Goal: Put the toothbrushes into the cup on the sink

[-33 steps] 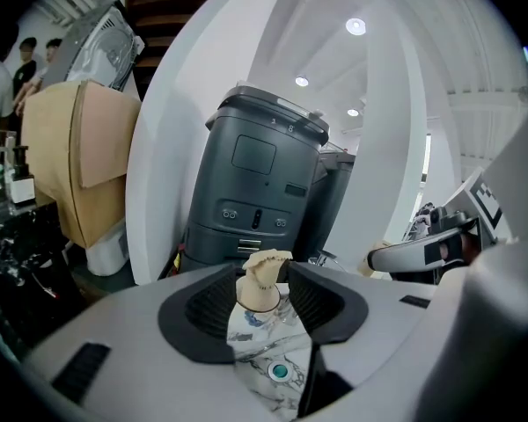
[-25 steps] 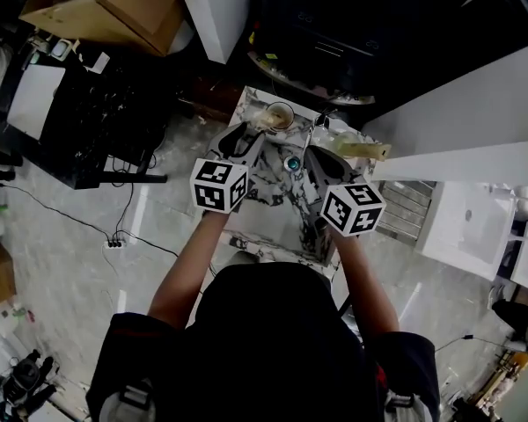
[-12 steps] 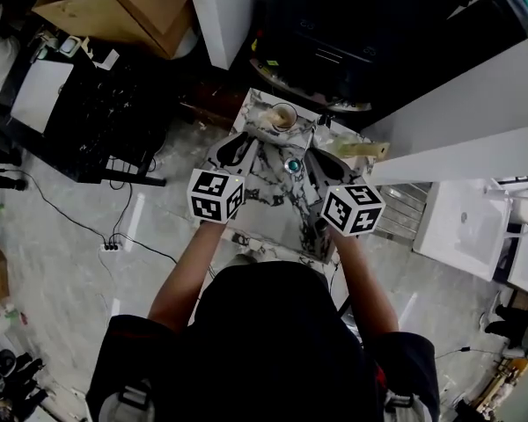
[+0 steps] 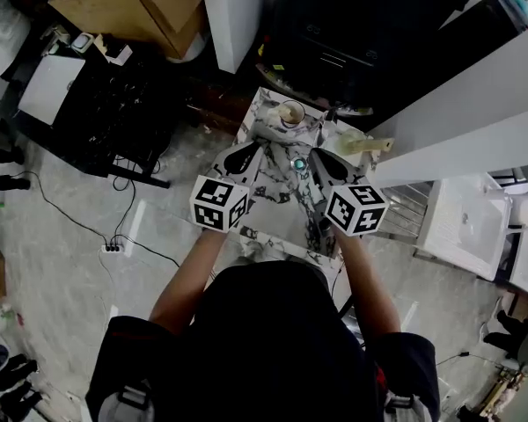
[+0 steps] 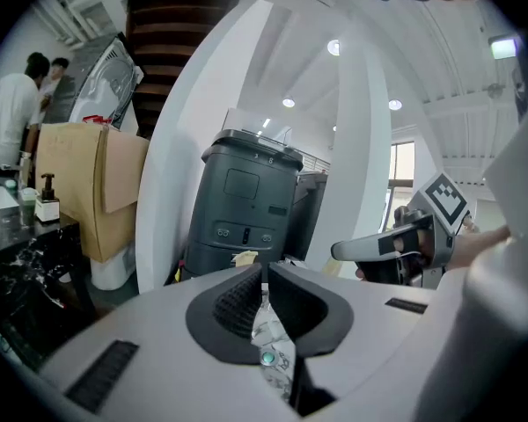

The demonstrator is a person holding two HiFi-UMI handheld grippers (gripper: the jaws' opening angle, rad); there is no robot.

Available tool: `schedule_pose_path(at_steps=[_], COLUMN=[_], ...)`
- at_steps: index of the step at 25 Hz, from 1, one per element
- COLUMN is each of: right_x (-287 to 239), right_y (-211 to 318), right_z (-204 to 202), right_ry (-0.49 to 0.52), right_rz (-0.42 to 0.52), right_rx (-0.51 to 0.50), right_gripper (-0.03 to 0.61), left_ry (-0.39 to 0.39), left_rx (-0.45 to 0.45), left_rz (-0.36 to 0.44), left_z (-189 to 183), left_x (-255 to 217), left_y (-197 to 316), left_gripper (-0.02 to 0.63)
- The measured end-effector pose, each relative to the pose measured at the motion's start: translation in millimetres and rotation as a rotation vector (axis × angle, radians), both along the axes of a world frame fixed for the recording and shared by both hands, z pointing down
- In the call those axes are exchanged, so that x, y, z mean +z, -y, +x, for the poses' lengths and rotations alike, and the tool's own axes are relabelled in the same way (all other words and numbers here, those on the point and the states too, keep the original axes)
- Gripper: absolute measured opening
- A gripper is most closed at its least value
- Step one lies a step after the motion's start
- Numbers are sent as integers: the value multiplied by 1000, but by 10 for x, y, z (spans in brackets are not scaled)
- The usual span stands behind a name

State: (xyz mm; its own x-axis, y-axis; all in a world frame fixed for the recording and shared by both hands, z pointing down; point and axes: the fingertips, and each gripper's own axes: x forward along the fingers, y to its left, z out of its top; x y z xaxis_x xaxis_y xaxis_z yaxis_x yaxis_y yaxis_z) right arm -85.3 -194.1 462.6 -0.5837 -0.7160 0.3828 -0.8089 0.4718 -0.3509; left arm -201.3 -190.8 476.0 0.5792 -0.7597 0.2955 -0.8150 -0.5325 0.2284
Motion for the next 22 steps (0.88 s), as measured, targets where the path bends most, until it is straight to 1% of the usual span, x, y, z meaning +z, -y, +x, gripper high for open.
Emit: schedule_pose_path(at_steps=[5,9,13,16,22], right_x=[-64,-85,-92,-110,-185], right_y=[-75,-114,-130,-125,-198], right_z=[-81,-123,-125,-138,-175], right_ry=[2,-7,-12,-16,-45], right_rz=[23,31,36,41,66], right_rx=[5,6,4,-4,-51], right_gripper=[35,35,35,35,35], left_ry=[-15,-37,-50,-41,-47], left_rx=[43,64,54,49,32], left_rz=[7,-8,8,12,39], left_z=[3,6,-16,-22,40], left_x=[-36,-13,-46,-85,-256], left_y=[-188,-292,-341,-339,-381], left_gripper=[25,23,23,21,20])
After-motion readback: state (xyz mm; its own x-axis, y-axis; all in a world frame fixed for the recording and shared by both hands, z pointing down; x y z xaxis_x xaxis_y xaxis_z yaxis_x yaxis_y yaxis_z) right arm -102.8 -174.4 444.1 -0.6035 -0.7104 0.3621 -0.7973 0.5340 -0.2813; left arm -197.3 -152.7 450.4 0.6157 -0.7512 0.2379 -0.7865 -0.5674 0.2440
